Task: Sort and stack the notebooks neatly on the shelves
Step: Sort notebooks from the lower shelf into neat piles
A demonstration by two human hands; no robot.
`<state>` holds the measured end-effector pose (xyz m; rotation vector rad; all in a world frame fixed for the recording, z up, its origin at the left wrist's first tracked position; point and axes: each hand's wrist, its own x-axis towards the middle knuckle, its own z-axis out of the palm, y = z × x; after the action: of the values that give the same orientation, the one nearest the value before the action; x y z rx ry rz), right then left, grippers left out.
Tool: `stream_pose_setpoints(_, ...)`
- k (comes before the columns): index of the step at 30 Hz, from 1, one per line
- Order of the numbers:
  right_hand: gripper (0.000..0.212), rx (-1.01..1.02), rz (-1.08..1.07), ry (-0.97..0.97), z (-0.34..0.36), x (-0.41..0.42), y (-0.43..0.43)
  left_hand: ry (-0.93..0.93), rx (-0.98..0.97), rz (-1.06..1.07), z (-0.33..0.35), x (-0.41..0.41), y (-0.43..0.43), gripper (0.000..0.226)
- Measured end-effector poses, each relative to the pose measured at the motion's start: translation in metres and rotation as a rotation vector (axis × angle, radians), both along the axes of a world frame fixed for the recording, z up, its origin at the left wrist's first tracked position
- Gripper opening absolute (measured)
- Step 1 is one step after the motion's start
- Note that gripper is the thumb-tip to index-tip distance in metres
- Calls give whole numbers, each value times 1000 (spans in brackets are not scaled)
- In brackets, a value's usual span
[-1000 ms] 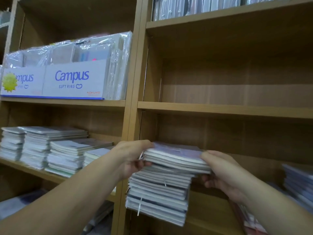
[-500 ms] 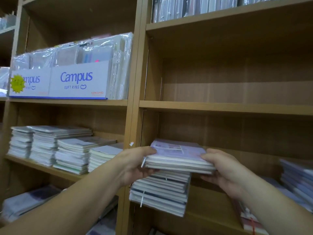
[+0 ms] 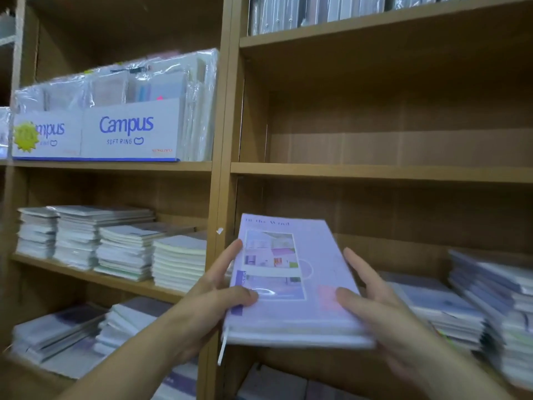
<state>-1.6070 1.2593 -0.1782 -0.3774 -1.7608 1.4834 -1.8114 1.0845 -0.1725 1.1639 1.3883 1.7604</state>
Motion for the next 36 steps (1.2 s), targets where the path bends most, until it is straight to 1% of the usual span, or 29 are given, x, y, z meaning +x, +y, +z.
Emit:
stream_pose_setpoints(1,85,6,57,3,-7,8,-6,36,8,-3,-7,6,-9,110)
stream_pose_setpoints(2,88,12,109,8,-16,17,-14,72,23,-5,-14,13,-17,114)
stream_pose_setpoints(3,91,18,139,10,-26,25,-23,108,43,-10,-22,19,-26,113)
stream_pose_setpoints(4,94,24,156,8,-37,34,-32,137,72,-7,-30,28,-34,107)
stream_pose_setpoints(6,103,17,177,-5,-61,54,-48,160,124,-1,-51,44,-50,86)
stream_pose_setpoints(8,110,-19,179,-50,-89,79,-67,158,124,-25,-81,59,-63,81)
stream_pose_setpoints(10,101,-61,116,-72,-119,103,-86,129,95,-58,-115,81,-71,80)
stream_pose_setpoints(12,93,-131,-47,-113,-157,126,-90,75,20,-44,-153,100,-70,81)
stream_pose_setpoints(14,84,-147,-146,-175,-199,147,-90,65,-89,-76,-191,118,-62,90)
stream_pose_setpoints(15,83,-150,-196,-225,-221,159,-88,73,-142,-113,-209,126,-55,100)
stream_pose_setpoints(16,82,-124,-238,-253,-242,170,-85,69,-176,-162,-226,134,-44,110)
stream_pose_setpoints(17,83,-98,-292,-278,-260,183,-83,47,-212,-211,-241,142,-34,114)
stream_pose_setpoints(19,79,-92,-387,-341,-279,204,-76,14,-257,-311,-265,157,-9,112)
stream_pose_setpoints(21,78,-115,-497,-329,-291,221,-59,27,-279,-368,-283,169,18,112)
stream_pose_setpoints(23,84,-71,-563,-294,-291,232,-38,45,-273,-430,-289,177,53,108)
stream_pose_setpoints(25,94,-26,-596,-212,-284,239,-2,90,-261,-451,-285,183,95,100)
stream_pose_setpoints(27,105,-47,-640,-158,-280,249,40,159,-247,-436,-281,188,141,93)
stream_pose_setpoints(28,106,-55,-656,-153,-276,252,59,193,-243,-420,-281,190,163,89)
stream_pose_setpoints(29,103,-54,-673,-163,-275,255,76,233,-241,-395,-282,193,183,83)
stream_pose_setpoints(32,72,-42,-684,-132,-291,264,113,357,-270,-313,-298,203,226,69)
stream_pose_setpoints(36,69,-63,-634,-151,-310,264,143,414,-315,-276,-316,212,263,65)
